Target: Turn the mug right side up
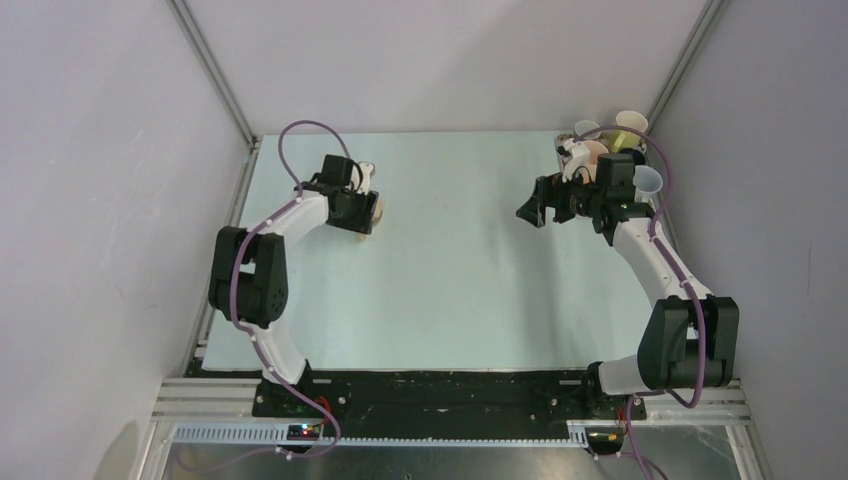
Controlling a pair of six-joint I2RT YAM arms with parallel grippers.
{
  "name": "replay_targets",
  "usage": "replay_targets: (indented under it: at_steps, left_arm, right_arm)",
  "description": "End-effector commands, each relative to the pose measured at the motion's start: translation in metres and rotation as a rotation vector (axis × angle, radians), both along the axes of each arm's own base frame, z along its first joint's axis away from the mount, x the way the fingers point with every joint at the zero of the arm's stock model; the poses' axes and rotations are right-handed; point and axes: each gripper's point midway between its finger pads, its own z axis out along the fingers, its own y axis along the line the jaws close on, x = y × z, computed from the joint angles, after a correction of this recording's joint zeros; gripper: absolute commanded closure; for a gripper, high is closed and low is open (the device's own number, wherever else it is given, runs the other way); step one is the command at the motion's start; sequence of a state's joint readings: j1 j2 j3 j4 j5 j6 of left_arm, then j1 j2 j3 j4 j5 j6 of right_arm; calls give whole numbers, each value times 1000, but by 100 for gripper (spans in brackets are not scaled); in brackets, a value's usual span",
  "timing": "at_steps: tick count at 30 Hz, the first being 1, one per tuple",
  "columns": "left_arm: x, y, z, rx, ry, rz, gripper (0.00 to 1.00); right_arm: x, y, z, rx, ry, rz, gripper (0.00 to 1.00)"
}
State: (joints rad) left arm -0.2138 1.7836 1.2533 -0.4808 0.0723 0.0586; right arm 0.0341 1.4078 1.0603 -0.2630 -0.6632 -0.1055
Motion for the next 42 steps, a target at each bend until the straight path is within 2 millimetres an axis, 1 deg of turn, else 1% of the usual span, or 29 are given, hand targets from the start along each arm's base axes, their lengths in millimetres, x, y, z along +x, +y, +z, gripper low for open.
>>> replay_targets:
  at_steps: [1,2,3,6,7,8,9,10,11,12,17,21,27,28,29,30,34,35,38,39,40,41,42]
  left_arm:
    - [20,-3,15,-18,-57,20,41]
    - [20,-4,15,-19,-58,20,44]
    - [21,-4,15,-19,-57,22,50]
    - [21,-4,16,-20,-60,22,58]
    - [21,-4,16,-21,-60,23,65]
    - [21,-4,16,-21,-61,22,69]
    - [21,-4,17,-21,-62,21,77]
    - [21,-4,17,-20,-63,20,82]
    - [21,-4,17,-19,-64,18,94]
    - [21,-4,19,-19,-67,15,98]
    - [23,-11,33,-46,-93,-29,100]
    - [25,-26,57,-116,-128,-90,100]
    - [25,-66,97,-323,-147,-193,100]
    - [27,-70,102,-350,-147,-190,100]
    - [26,-75,102,-375,-135,-207,100]
    - [27,-78,105,-403,-127,-194,100]
    - [20,-94,97,-502,-44,-194,100]
    - [18,-99,93,-536,-10,-195,100]
    - [11,-111,89,-619,53,-213,100]
    - [7,-118,90,-667,85,-222,100]
    - [7,-121,92,-693,84,-234,100]
    - [3,-127,97,-740,104,-248,100]
    - [3,-131,105,-773,86,-276,100]
  right_arm:
    - [2,1,13,11,-51,8,4]
    - [2,1,12,11,-50,8,5]
    - [2,1,12,11,-50,9,5]
    - [2,1,11,13,-47,11,5]
    - [2,1,12,13,-48,12,5]
    - [2,2,11,13,-46,13,5]
    - [2,2,11,13,-45,12,5]
    - [2,2,10,13,-44,13,5]
    - [2,2,10,14,-44,13,5]
    - [1,2,11,15,-44,16,5]
    - [1,4,10,23,-38,24,5]
    - [1,5,9,25,-34,26,5]
    - [0,6,7,39,-22,37,5]
    - [0,7,6,42,-19,39,5]
    - [-1,8,5,46,-14,44,5]
    - [-1,9,5,50,-12,45,5]
    - [-3,14,7,82,4,62,5]
    - [-5,17,8,97,9,77,5]
    - [-11,29,13,153,30,117,5]
    - [-15,36,17,192,50,139,5]
    - [-17,39,19,213,58,151,5]
    - [-20,46,25,252,73,172,5]
    - [-22,49,26,269,82,183,5]
